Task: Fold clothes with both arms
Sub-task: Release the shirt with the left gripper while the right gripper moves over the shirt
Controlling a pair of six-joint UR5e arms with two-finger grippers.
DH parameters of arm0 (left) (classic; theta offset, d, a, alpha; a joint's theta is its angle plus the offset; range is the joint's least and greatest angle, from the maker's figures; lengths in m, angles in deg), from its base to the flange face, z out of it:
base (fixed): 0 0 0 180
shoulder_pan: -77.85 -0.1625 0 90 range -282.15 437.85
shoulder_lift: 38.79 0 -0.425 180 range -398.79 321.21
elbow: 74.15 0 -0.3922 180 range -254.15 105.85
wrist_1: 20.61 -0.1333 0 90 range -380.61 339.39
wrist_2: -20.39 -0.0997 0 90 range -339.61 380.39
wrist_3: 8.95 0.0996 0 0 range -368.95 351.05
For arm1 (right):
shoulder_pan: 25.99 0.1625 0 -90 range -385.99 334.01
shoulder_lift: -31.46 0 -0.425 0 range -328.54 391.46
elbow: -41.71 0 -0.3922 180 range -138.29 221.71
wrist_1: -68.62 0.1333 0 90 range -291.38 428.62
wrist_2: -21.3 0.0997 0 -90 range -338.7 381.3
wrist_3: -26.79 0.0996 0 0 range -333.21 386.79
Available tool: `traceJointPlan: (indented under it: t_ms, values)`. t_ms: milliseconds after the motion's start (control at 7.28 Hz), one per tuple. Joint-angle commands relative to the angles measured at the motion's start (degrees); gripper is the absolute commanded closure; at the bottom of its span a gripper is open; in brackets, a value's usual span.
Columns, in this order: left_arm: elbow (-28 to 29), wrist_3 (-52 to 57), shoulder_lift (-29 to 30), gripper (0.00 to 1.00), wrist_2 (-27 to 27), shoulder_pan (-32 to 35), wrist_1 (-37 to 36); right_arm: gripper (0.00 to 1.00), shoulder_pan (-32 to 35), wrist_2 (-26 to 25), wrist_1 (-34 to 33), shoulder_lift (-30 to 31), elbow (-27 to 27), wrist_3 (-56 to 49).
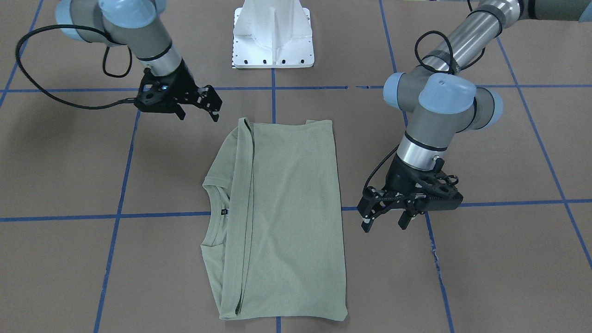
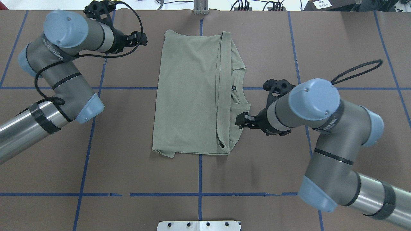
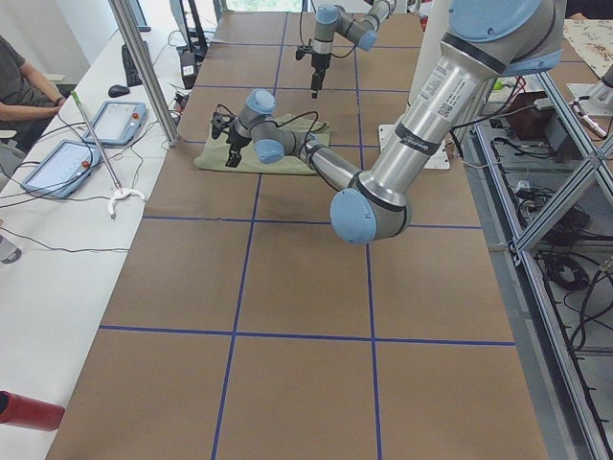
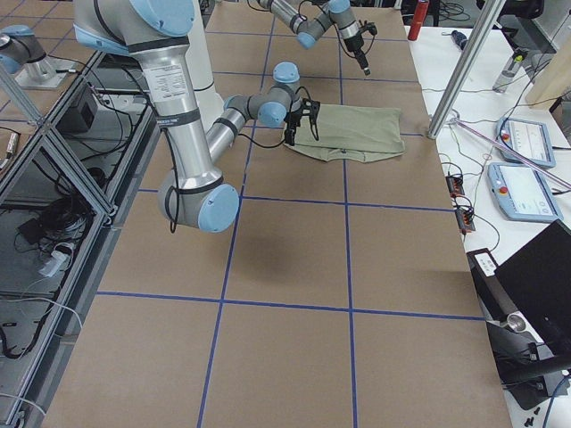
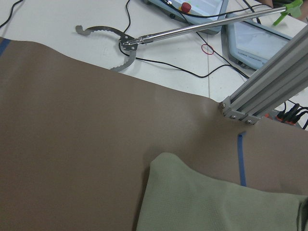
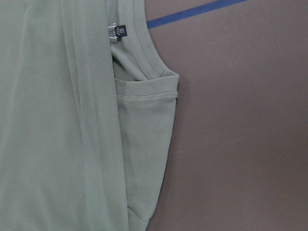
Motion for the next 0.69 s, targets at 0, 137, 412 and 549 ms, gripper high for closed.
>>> traceJointPlan:
  t_ms: [0,137,412,549]
  values:
    - [-10.23,0.65,-7.09,0.0,1.71,-0.3,-3.9,0.0,-3.34,-4.56,-6.28,-10.33,8.88,-6.43]
    - [-10.89,0.56,-7.65,0.0,2.33,-0.3,-3.9,0.0,-4.04,-4.57,-6.38,-14.55,14.59,-7.05]
    - [-10.54,0.56,-7.66,0.0,2.24,-0.65,-3.82,0.0,-5.28,-4.65,-9.34,-17.48,18.43,-11.25]
    - [-10.54,0.56,-7.66,0.0,2.24,-0.66,-3.73,0.0,-5.54,-4.57,-11.02,-17.93,18.95,-12.14]
